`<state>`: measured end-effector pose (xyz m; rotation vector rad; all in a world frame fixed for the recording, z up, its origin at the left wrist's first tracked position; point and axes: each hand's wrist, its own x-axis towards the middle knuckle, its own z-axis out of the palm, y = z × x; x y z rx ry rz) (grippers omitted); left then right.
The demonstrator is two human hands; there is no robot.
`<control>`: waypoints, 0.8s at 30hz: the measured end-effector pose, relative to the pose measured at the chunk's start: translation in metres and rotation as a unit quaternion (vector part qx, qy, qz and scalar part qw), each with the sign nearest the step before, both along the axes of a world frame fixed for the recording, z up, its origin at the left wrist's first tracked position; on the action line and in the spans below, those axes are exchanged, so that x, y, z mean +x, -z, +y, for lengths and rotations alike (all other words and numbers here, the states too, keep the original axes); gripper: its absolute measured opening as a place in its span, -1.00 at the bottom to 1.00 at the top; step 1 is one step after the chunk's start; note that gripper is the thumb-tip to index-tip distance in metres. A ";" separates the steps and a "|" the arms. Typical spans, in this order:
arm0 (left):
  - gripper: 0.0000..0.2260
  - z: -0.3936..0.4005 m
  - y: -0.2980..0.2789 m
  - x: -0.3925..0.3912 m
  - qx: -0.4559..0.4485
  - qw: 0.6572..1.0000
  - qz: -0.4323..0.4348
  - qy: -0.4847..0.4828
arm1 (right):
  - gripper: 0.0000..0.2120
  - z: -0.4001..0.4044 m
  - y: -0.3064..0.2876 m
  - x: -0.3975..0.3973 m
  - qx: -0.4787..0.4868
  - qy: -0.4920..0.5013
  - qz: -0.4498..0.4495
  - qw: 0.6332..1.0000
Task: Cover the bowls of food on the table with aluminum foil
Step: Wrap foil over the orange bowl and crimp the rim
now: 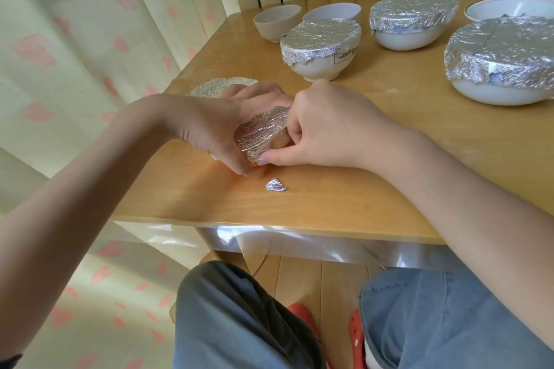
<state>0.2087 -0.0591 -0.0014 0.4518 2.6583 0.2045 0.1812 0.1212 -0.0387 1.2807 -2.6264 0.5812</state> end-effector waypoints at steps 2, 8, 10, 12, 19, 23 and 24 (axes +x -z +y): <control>-0.16 0.000 0.000 0.000 0.005 1.000 0.003 0.006 | -0.45 0.001 -0.001 -0.003 -0.007 0.008 -0.045 0.999; -0.21 -0.002 0.003 -0.001 0.027 1.000 0.010 0.005 | -0.52 0.002 0.000 -0.011 -0.042 -0.009 -0.242 0.969; -0.18 -0.003 0.003 -0.001 0.021 1.000 0.012 0.003 | -0.53 0.001 0.003 -0.011 -0.034 -0.006 -0.268 0.963; -0.17 -0.002 0.003 -0.001 0.012 1.000 0.012 0.001 | -0.51 0.000 0.005 -0.010 -0.021 0.004 -0.276 0.961; -0.18 0.000 0.001 0.001 0.022 0.999 0.009 -0.022 | -0.43 0.004 0.005 -0.010 -0.020 0.028 -0.178 0.983; -0.15 -0.001 0.003 0.002 0.029 0.999 0.010 -0.018 | -0.41 0.003 0.007 -0.009 -0.007 0.021 -0.178 0.984; -0.15 -0.002 0.003 0.002 0.038 0.999 0.009 -0.023 | -0.40 0.003 0.008 -0.010 -0.011 0.020 -0.185 0.982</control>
